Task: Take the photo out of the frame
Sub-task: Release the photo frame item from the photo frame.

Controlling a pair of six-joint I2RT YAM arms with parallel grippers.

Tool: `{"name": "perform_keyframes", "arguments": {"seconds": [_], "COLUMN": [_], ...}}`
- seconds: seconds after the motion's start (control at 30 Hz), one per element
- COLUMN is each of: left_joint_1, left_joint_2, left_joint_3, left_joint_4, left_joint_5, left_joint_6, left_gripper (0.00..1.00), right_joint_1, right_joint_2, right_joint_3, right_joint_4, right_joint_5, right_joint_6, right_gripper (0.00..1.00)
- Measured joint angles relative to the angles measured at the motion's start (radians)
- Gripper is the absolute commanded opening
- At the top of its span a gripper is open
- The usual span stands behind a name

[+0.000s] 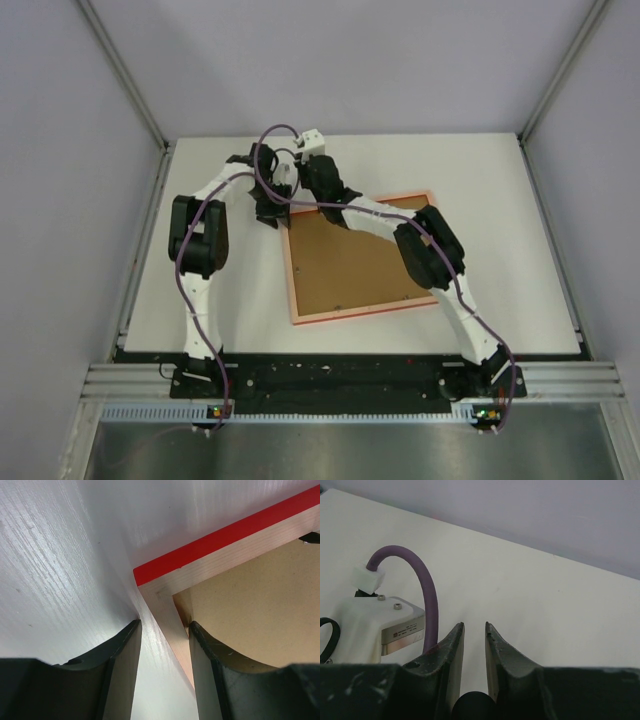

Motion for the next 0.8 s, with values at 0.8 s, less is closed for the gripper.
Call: {"name": "perform_keyframes", "arguments": {"seconds": [0.8], "left_joint_1": [-0.013], "left_joint_2": [0.008], "left_joint_3": [0.014], "left_joint_4": [-0.01], "left_joint_5": [-0.029], "left_joint_6": [0.0], "left_gripper": [0.48], "right_joint_1": [-0.021], "right_joint_2": [-0.04], "right_joint_3": [-0.022], "right_joint_4": [-0.079], "right_joint_5": [-0.082], "right_joint_6": [0.043], "right_gripper": [0.0]}}
